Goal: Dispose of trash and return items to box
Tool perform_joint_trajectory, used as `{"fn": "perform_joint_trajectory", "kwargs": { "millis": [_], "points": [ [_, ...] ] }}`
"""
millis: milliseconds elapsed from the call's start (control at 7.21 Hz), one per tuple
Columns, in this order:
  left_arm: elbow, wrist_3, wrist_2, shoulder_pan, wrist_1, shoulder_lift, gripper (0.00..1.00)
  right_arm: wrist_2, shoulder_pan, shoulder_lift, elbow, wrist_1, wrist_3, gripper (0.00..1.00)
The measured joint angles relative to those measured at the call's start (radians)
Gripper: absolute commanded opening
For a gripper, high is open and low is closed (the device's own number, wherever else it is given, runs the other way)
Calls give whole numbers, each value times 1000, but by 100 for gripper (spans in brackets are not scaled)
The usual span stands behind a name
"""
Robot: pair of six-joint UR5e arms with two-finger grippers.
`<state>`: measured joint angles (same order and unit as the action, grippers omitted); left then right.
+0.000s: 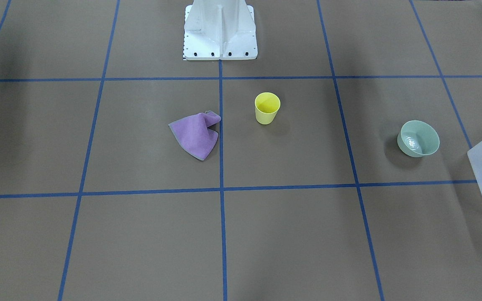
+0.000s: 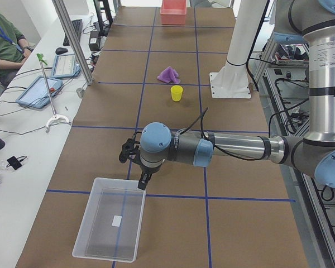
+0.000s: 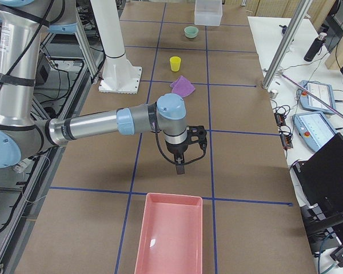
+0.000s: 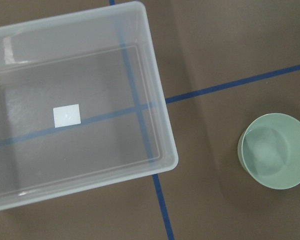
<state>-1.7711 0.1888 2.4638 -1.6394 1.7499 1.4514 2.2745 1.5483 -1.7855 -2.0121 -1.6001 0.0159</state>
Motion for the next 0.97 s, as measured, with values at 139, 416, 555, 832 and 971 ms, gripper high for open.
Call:
{"fn": "perform_joint_trajectory", "kwargs": {
  "millis": [139,416,555,832,971],
  "points": [
    [2,-4,11,26,80,6,99,2,0,1,-1,17,0,100],
    [4,-103,19,125,150,27,100,7,-7,8,-4,70,43,100],
    [9,-210,13,167,184,35,99,7,-13,9,-7,87,79,100],
    [30,-392,-94,292,245,45,98,8,-22,9,-8,107,108,100],
    [47,-476,-175,371,277,53,98,8,-24,9,-7,109,111,100]
  ]
}}
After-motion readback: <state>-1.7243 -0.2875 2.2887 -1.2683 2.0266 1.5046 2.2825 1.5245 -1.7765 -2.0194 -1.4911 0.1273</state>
